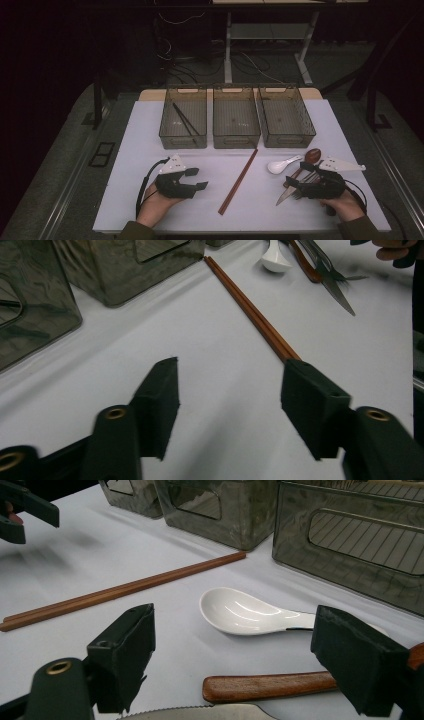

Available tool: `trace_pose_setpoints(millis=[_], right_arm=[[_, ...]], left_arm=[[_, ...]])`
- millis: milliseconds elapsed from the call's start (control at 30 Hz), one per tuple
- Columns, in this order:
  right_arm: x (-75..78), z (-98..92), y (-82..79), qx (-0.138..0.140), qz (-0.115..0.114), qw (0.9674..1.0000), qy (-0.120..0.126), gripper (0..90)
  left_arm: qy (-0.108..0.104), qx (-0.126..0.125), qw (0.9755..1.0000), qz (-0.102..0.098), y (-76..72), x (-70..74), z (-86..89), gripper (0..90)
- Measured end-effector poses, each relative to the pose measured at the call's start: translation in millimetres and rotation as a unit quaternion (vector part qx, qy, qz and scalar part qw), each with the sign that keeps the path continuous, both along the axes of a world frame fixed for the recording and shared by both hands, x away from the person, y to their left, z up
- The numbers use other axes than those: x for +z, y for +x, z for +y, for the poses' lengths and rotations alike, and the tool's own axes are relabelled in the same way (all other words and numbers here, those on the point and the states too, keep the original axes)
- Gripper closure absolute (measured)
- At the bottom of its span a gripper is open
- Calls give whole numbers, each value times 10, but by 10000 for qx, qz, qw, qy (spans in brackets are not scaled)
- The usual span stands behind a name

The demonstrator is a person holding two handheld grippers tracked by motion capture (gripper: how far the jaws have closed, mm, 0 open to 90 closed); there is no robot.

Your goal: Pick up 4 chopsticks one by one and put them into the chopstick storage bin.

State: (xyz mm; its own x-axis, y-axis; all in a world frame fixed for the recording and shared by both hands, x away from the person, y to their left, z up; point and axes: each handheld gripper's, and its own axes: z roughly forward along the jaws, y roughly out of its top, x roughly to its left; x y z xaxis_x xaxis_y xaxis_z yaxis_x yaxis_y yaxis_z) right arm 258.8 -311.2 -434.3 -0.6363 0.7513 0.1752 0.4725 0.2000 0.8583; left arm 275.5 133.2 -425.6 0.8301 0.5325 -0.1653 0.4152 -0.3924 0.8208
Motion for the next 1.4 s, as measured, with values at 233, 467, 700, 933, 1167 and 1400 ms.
trace_pose_setpoints(millis=[233,467,700,933,1167,1400], right_arm=[[-11,-7,-11,-35,-1,10000,-51,175],[-10,-8,-8,-58,-20,10000,-68,175],[-15,-2,-10,-39,-20,9999,-129,175],[-19,6,-12,-30,4,9999,-140,175],[-17,-3,-15,-37,-16,9999,-156,175],[-15,-11,-14,-41,-22,9998,-167,175]], left_arm=[[21,-263,9995,184,50,10,-178,687],[116,-716,9967,351,-4,-37,-456,876],[248,-1066,9929,468,-80,-108,-681,889],[438,-1258,9894,581,-198,-209,-849,889],[644,-1377,9867,575,-217,-244,-872,889],[743,-1380,9858,599,-232,-250,-861,889]])
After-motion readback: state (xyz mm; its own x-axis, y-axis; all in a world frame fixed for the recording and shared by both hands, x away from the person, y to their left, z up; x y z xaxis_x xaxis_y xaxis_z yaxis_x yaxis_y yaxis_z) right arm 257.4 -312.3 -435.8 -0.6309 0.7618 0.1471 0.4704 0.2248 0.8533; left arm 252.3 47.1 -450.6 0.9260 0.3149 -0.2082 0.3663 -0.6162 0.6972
